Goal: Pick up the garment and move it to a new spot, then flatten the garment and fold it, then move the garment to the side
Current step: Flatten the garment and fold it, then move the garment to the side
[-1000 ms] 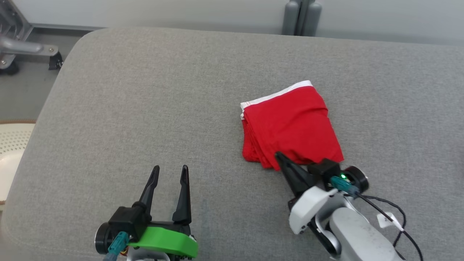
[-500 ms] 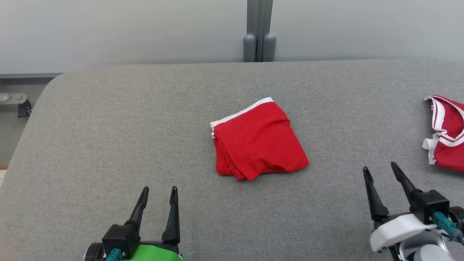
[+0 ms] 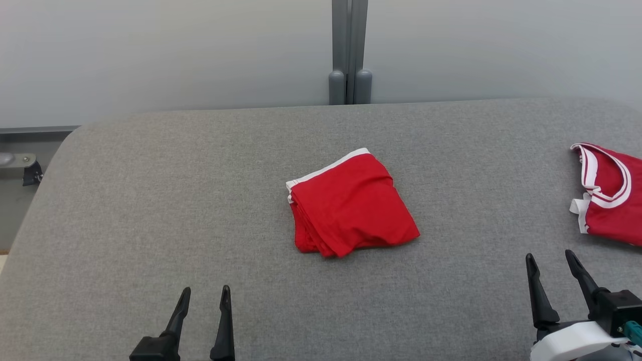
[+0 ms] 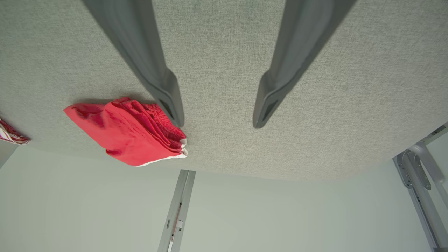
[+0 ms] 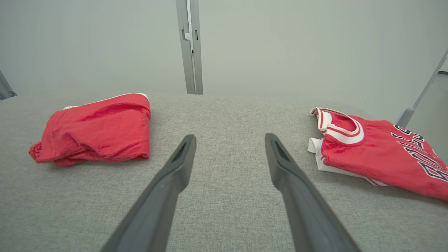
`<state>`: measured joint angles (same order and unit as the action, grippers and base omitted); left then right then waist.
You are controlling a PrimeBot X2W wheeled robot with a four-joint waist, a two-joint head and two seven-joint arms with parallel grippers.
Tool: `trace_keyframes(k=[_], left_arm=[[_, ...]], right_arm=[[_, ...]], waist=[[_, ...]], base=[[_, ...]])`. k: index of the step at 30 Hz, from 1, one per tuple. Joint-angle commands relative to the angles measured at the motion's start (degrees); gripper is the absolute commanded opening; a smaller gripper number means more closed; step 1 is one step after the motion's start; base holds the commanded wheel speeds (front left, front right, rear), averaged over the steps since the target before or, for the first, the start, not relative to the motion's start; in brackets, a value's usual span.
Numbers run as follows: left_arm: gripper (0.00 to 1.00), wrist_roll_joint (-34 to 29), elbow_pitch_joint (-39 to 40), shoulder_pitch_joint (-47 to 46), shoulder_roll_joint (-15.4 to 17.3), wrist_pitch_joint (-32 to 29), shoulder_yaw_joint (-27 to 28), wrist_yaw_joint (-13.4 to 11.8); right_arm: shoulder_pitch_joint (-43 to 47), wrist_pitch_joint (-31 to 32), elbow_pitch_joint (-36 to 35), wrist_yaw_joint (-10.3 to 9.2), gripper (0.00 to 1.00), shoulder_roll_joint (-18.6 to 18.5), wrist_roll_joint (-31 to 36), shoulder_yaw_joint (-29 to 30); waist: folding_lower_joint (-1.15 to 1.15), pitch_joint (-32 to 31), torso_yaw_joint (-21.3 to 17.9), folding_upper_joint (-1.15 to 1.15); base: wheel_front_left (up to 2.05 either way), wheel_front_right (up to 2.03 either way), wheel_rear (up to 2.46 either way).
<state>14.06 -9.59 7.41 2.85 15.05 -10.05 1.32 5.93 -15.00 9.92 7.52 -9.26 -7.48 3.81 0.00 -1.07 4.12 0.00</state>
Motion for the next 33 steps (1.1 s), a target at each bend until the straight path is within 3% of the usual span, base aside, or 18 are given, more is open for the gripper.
trace_keyframes(k=[1,15,19,21,25,33], left_arm=[[1.00,-0.12,0.06,0.86,0.10,0.16,0.02,0.12],[1.00,-0.18,-0.08,0.58,0.11,0.16,-0.68,0.17],[1.00,0.05,0.18,-0.17,0.11,0.16,-1.13,0.19],[1.00,0.16,0.34,-0.74,0.10,0.16,-1.62,0.25],[1.00,0.62,0.90,-2.90,0.11,0.16,-2.83,0.28],[1.00,3.68,1.67,-9.12,0.10,0.15,-7.93,-0.60]], right_arm=[[0.56,-0.21,-0.31,-0.07,1.00,0.12,-0.50,0.25],[-0.60,-0.21,0.43,-0.07,1.00,0.30,-0.40,-0.64],[-2.33,-0.21,1.92,-0.07,1.00,0.37,-3.72,-2.32],[-4.25,0.72,4.41,-0.06,1.00,-1.50,-6.44,-5.44],[-12.04,7.50,5.80,-0.08,1.00,-4.78,-14.24,-9.92],[-30.29,28.90,8.36,-0.06,1.00,-9.43,-23.52,-16.00]], waist=[[0.00,-0.21,0.12,0.00],[0.00,-0.49,1.59,0.00],[0.00,0.35,2.20,0.00],[0.00,1.07,2.62,0.00],[0.00,4.95,4.07,0.00],[0.00,14.61,9.73,0.00]], base=[[0.00,0.00,0.00],[0.00,0.00,0.00],[0.00,0.00,0.00],[0.00,0.00,0.00],[0.00,0.00,0.00],[0.00,0.00,0.00]])
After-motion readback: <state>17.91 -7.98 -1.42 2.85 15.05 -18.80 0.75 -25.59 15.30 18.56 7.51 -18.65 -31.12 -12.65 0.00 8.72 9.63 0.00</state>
